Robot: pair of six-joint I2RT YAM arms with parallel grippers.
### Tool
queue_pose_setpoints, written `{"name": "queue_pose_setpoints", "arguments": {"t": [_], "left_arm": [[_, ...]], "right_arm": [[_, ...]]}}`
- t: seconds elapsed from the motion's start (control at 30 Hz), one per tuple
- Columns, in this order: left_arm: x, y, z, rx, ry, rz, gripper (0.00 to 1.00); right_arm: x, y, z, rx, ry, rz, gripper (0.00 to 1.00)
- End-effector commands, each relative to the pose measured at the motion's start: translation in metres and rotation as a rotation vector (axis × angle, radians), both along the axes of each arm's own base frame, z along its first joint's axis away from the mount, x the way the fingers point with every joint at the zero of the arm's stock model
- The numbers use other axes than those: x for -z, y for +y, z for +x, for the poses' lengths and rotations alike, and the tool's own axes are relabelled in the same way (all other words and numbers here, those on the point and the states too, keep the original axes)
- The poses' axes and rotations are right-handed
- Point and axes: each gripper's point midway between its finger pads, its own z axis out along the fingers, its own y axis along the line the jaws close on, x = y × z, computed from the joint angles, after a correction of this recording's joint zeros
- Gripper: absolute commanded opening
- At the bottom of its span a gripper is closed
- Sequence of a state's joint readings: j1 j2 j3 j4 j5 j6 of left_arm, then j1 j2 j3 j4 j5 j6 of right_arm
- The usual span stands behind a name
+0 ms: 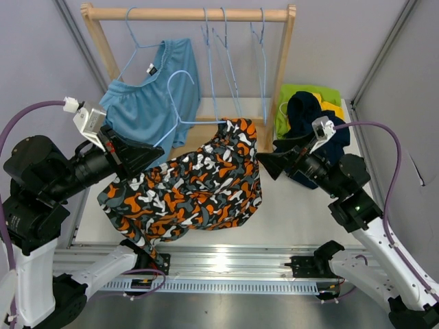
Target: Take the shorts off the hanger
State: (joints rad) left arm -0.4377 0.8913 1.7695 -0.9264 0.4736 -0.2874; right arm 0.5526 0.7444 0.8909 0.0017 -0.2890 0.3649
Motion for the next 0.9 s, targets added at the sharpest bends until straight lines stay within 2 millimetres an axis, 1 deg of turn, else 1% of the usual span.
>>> {"name": "queue_pose_setpoints", "arguments": {"t": [0.0,0.13,0.2,0.23,0.33,0.37,0.43,0.47,0.5,0.53,0.57,0.63,0.67,0.73,0.77,0.87], "left_arm": [[-0.026,-0.001,-0.006,0.021,-0.083,-0.043,0.0],[-0.028,-0.003,-0.01,0.04,-0.09,-0.052,0.0],[-0.027,-0.004,-0.011,0.049,-0.086,-0.053,0.0],[-0.027,-0.004,-0.011,0.052,-0.085,-0.054,0.0],[-0.028,-0.005,-0.014,0.061,-0.088,-0.058,0.0],[-0.027,-0.005,-0.014,0.063,-0.086,-0.059,0.0],[-0.029,-0.004,-0.017,0.066,-0.093,-0.062,0.0],[-0.029,-0.003,-0.018,0.066,-0.098,-0.062,0.0],[-0.028,-0.003,-0.017,0.061,-0.095,-0.058,0.0],[-0.03,-0.002,-0.02,0.066,-0.102,-0.059,0.0],[-0.03,-0.002,-0.021,0.063,-0.105,-0.053,0.0],[-0.029,0.0,-0.021,0.052,-0.104,-0.047,0.0],[-0.029,0.002,-0.022,0.049,-0.107,-0.041,0.0],[-0.029,0.003,-0.026,0.049,-0.107,-0.038,0.0],[-0.029,0.003,-0.027,0.052,-0.107,-0.035,0.0],[-0.023,0.005,-0.029,0.049,-0.094,-0.019,0.0]], "right_arm": [[-0.012,0.01,0.0,-0.043,-0.038,0.057,1.0],[-0.007,0.02,0.01,-0.052,-0.026,0.057,0.99],[-0.009,0.025,0.013,-0.061,-0.032,0.069,0.99],[-0.005,0.031,0.017,-0.069,-0.02,0.064,1.0],[-0.005,0.04,0.021,-0.081,-0.029,0.068,0.99],[0.001,0.045,0.026,-0.085,-0.016,0.058,1.0],[0.002,0.051,0.031,-0.093,-0.025,0.054,0.98],[0.008,0.055,0.036,-0.094,-0.017,0.038,0.89],[0.006,0.055,0.04,-0.082,-0.022,0.035,0.47],[0.007,0.054,0.044,-0.066,-0.022,0.028,0.32],[0.008,0.051,0.048,-0.039,-0.033,0.014,0.0],[0.005,0.041,0.058,0.042,-0.047,0.009,0.0],[0.005,0.032,0.063,0.08,-0.054,-0.009,0.0],[-0.004,0.019,0.069,0.116,-0.068,-0.013,0.0],[-0.005,0.002,0.079,0.159,-0.06,-0.018,0.0],[-0.018,-0.025,0.085,0.194,-0.072,0.0,0.0]]}}
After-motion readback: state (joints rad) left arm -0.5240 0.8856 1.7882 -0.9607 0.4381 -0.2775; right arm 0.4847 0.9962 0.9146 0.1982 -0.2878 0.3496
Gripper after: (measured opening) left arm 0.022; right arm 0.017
